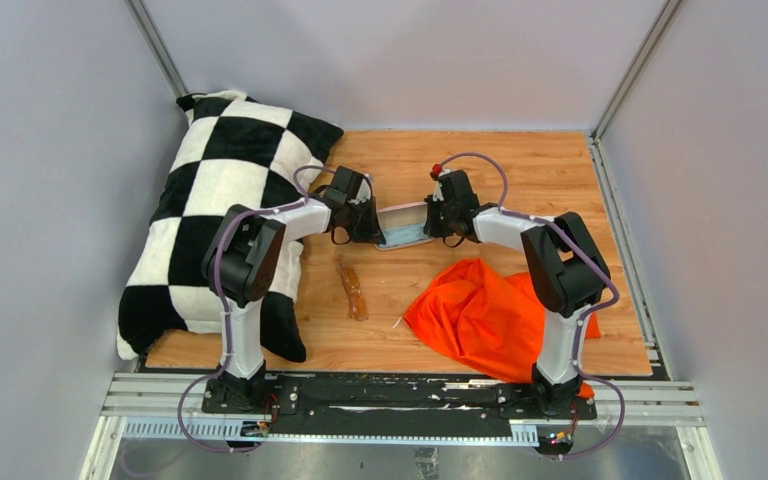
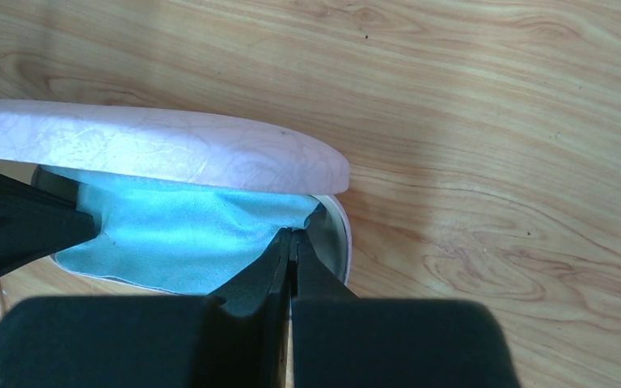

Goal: Organize the sunglasses
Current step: Place the glasses cleaning cloth in the sunglasses case.

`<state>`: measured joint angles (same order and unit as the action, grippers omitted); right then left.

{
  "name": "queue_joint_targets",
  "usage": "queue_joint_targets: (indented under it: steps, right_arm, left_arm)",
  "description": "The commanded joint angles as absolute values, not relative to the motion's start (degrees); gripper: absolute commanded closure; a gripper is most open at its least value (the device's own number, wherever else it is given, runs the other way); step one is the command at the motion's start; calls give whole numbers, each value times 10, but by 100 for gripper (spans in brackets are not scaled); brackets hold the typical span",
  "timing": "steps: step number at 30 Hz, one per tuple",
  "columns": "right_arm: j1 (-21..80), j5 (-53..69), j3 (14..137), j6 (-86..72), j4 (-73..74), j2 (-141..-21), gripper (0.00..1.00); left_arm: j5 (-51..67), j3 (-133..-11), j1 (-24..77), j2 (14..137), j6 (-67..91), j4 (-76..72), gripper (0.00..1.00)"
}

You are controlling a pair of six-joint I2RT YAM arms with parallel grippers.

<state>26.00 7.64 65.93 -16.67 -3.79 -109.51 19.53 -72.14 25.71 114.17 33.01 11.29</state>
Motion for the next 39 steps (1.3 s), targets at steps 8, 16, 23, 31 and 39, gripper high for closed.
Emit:
queue_joint_targets:
  steps: [8, 16, 23, 31, 39]
  right_arm:
    - [253, 22, 640, -136, -14, -1099, 100]
    - [254, -27, 620, -131, -16, -1083, 100]
    - [253, -22, 619, -150, -15, -1088, 100]
    - [254, -10, 617, -159, -7, -1082, 83]
    - [254, -9, 601, -166, -16, -1057, 77]
  left_arm:
    - [149, -707, 261, 1130, 280, 153, 100]
    - [133, -708, 261, 1136, 275, 155, 100]
    - [112, -718, 262, 1151, 286, 175, 100]
    - [108, -730, 263, 1136, 259, 208, 67]
    - [90, -736, 270, 1113, 243, 228, 61]
